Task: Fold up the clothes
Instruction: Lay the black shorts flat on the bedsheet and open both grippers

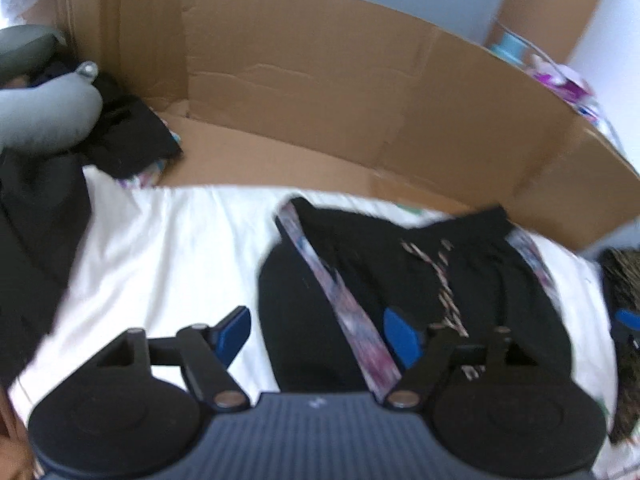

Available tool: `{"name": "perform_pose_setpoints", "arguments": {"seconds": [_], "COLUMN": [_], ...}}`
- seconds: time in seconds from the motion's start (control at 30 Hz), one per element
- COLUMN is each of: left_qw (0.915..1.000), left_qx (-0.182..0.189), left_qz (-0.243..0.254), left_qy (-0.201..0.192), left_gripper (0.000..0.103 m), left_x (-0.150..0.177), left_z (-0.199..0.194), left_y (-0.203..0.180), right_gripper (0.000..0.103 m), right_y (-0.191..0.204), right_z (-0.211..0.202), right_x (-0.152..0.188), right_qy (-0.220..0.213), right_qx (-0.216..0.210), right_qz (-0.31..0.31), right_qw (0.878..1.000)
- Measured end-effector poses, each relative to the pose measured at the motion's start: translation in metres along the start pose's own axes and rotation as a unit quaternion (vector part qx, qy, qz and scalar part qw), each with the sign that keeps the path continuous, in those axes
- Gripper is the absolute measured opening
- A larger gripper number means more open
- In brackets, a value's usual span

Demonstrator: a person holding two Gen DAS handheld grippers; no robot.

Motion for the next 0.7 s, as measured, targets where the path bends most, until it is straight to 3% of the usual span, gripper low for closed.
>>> {"name": "perform_pose_setpoints", "arguments": {"seconds": [0.1, 0.27, 0.47, 0.57, 0.7], "left_qw": [0.9998, 0.9991, 0.9971, 0.9958, 0.9936], "left_qx": [0.012, 0.039, 0.074, 0.084, 0.076], "left_qz": [0.016, 0.015, 0.018, 0.032, 0.055], "left_qy": [0.008, -0.003, -0.003, 0.019, 0.063], "left_gripper": [0.076, 0.076, 0.075, 0.075, 0.072], "left_x": [0.017, 0.032, 0.051, 0.065, 0.084], "left_z": [-0.008, -0.025, -0.037, -0.031, -0.016], "left_y": [-0.016, -0.043, -0.080, -0.095, -0.110], "right_gripper": [0.057, 0.057, 0.057, 0.057, 0.056], "right_y": [-0.012, -0.045, -0.065, -0.077, -0.083], "right_z": [-0.017, -0.040, -0.059, -0.062, -0.059], "right_x": [0.015, 0.046, 0.089, 0.108, 0.130], "right_qy": [0.012, 0.039, 0.082, 0.094, 0.116], "right_qx": [-0.007, 0.037, 0.055, 0.064, 0.066], "right_qz": [0.005, 0.020, 0.029, 0.066, 0.055], "right_qw": [1.000, 0.998, 0.995, 0.991, 0.990]}}
Point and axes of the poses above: each gripper's, at about its wrist camera, not at the fingertips, and z roughly the way its jaws point, y to its left, x to its underside, the point moved 7 cm from there along z, roughly the way its jaws point, and after that the axes turned 13 degrees about z, right-handed, at the moved point
